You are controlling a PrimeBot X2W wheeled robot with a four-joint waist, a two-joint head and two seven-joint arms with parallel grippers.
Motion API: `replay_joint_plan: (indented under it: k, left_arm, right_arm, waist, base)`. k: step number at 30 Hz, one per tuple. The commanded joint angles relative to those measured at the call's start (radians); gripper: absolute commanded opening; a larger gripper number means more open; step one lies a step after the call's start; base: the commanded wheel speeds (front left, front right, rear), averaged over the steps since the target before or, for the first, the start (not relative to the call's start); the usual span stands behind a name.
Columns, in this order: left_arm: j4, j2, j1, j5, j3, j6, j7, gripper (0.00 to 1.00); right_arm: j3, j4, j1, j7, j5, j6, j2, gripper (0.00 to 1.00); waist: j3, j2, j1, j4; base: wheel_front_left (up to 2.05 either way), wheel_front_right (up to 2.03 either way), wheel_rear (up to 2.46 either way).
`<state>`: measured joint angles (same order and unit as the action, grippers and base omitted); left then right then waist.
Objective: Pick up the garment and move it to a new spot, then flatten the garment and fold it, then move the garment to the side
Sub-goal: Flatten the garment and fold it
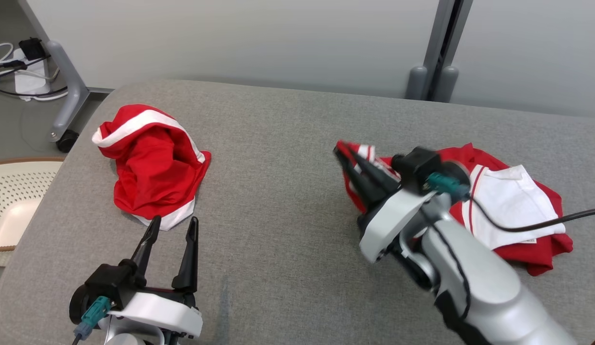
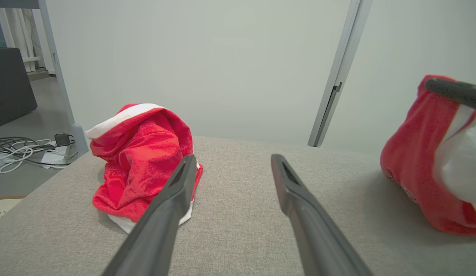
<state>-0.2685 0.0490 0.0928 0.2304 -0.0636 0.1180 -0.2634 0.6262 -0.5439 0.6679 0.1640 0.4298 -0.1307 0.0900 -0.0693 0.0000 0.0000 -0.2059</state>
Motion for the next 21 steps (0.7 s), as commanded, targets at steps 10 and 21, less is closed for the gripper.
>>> replay_joint_plan:
  k: [10,21]
  left_arm:
    - [-0.016,0.003,0.030,0.024,-0.028,0.002,-0.002,1.00]
    - [-0.028,0.003,0.044,0.028,-0.024,0.004,-0.002,1.00]
  right_arm:
    - [0.244,-0.064,-0.112,0.057,0.117,0.000,-0.039,0.00]
    - [0.397,-0.044,-0.100,0.094,0.236,0.000,-0.038,1.00]
  waist:
    - [-0.009,0.0000,0.0000,-0.025]
    - [-0.019,0.0000,0.0000,-0.020]
  base:
    - [0.00,0.00,0.00]
    - [0.00,0.00,0.00]
